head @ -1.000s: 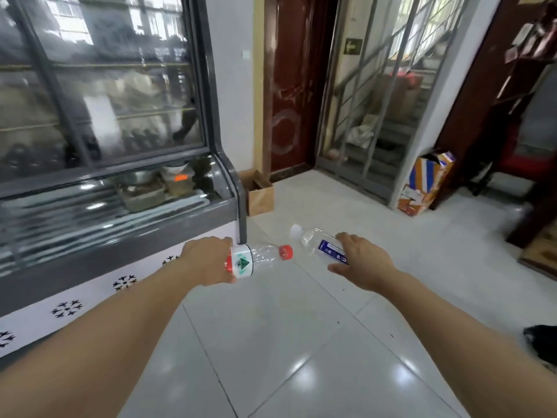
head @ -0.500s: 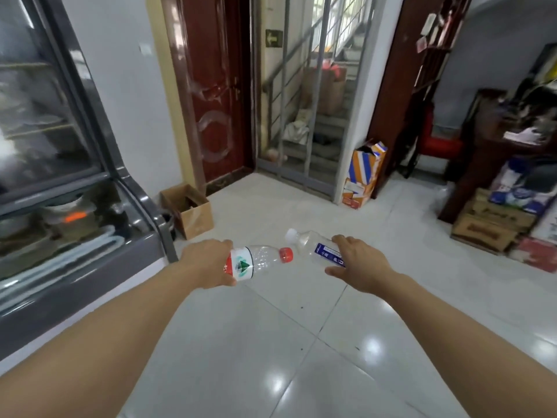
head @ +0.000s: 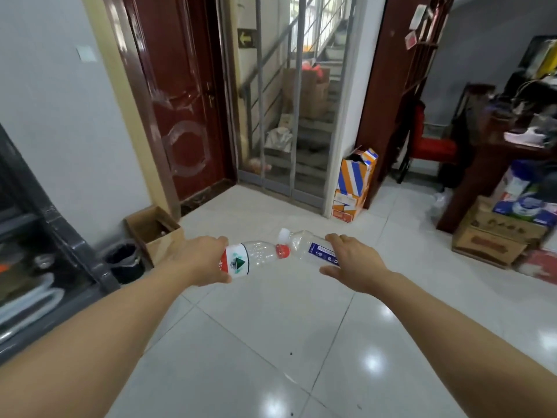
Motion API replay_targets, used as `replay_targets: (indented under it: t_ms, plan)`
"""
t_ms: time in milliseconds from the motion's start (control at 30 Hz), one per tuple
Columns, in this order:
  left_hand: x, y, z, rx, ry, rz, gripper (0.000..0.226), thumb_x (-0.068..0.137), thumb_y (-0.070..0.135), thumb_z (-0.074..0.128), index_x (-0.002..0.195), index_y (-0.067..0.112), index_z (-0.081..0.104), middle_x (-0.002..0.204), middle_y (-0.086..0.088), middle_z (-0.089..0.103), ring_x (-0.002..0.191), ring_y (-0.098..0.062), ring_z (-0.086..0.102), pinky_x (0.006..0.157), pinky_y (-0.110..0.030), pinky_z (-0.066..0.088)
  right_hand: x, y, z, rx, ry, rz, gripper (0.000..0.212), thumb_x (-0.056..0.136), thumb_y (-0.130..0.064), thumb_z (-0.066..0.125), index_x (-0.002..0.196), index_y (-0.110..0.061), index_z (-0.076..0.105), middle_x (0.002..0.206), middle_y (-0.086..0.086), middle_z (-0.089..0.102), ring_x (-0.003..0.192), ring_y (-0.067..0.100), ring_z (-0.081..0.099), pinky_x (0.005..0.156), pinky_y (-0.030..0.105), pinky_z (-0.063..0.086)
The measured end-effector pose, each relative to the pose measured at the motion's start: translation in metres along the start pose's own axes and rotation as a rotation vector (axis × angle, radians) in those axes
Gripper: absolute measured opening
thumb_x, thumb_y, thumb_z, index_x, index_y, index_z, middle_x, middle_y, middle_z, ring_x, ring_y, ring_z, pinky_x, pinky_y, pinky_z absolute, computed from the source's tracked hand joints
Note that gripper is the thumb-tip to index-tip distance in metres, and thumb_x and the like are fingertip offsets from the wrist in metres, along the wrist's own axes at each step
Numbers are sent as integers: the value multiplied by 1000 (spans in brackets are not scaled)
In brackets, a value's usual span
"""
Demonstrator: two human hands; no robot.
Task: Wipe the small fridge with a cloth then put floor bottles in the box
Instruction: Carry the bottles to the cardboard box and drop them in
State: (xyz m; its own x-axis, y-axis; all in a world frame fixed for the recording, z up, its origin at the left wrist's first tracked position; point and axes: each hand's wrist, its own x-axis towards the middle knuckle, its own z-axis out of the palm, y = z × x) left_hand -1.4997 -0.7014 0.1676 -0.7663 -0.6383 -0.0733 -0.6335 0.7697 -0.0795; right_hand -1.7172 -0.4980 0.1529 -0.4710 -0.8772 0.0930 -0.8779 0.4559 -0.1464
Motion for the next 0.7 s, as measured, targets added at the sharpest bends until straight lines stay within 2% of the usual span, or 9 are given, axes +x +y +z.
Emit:
replay_targets:
  t_ms: [100,233,467,633,700]
  plan:
    - [55,3,0,2,-13,-50,61,66,60,68,114,29,46,106,5,58,95,-16,58,79,-36,53,65,34,3,7,-24,-34,67,86,-50,61,139,-21,32,129,3,53,111,20,53,85,32,50]
    - [120,6,-9,-25,-12,-130,61,69,55,70,117,27,45,112,5,61,100,-14,59,81,-32,52,156,73,0,-15,-49,-123,66,86,-50,62,138,-21,34,128,3,54,110,19,55,86,33,51]
    - [223,-18,-12,0,-63,-246,66,73,54,67,127,26,43,117,4,61,106,-17,59,85,-36,52,295,102,9,-14,-76,-225,66,86,-51,60,138,-22,33,131,3,54,113,22,54,89,37,52]
    - [323,-49,-15,-17,-47,-316,58,69,54,68,114,26,47,107,6,62,98,-18,61,70,-28,45,402,105,14,-31,-60,-297,64,87,-50,59,138,-21,33,134,5,51,116,23,53,91,37,50]
    - [370,-64,-14,-44,-11,-323,53,67,54,67,110,27,49,103,7,64,94,-18,63,71,-28,49,446,108,13,-35,-58,-297,62,88,-50,58,137,-21,34,134,5,50,116,22,52,91,37,50]
